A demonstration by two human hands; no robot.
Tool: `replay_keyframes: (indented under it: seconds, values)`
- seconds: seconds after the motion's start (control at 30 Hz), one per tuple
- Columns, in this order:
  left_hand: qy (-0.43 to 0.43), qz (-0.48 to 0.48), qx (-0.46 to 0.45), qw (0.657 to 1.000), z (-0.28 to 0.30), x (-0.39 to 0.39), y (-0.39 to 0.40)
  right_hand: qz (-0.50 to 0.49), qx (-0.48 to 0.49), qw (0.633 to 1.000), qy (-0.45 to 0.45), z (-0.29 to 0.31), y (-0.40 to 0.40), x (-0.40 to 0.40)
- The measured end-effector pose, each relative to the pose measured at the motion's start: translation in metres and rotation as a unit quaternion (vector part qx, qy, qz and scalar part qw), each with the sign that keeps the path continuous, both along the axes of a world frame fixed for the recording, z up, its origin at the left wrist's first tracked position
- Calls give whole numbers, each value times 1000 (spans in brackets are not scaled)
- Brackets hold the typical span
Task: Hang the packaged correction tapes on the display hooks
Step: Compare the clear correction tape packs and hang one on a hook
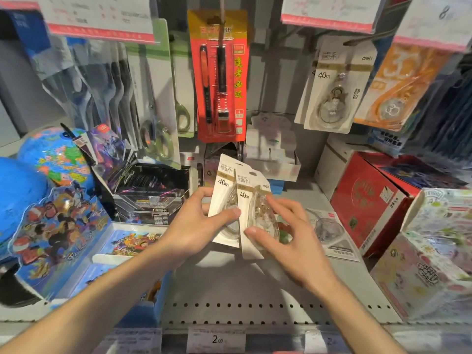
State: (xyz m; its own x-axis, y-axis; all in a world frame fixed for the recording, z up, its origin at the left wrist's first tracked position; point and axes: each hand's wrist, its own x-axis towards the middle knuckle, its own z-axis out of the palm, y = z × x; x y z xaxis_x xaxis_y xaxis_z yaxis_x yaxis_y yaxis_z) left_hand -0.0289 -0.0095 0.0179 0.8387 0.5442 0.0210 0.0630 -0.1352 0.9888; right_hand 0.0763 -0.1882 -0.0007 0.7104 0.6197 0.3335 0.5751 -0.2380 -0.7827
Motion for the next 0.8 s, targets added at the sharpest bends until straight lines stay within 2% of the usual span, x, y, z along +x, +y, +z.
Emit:
replay_keyframes:
  seconds: [0.2, 0.27, 0.37, 0.43, 0.63, 0.8]
  values:
    - [-8, 13, -4, 1000, -3, 0, -2, 1, 11, 1000, 21, 0, -4, 1]
    - [-18, 11, 0, 1000, -3, -1, -3, 0, 40, 996, 80, 1, -5, 3]
    - [-34, 7, 8, 999, -3, -3, -4, 28, 74, 968, 238, 4, -5, 6]
    - [-43, -2, 16, 999, -2, -5, -5, 35, 93, 955, 279, 7, -7, 9]
    - [-87, -23, 41, 995, 10, -1, -7, 10, 105, 960, 260, 33, -24, 15]
    - [-128, -28, 55, 990, 29, 14, -18, 5, 104, 977, 187, 67, -53, 26]
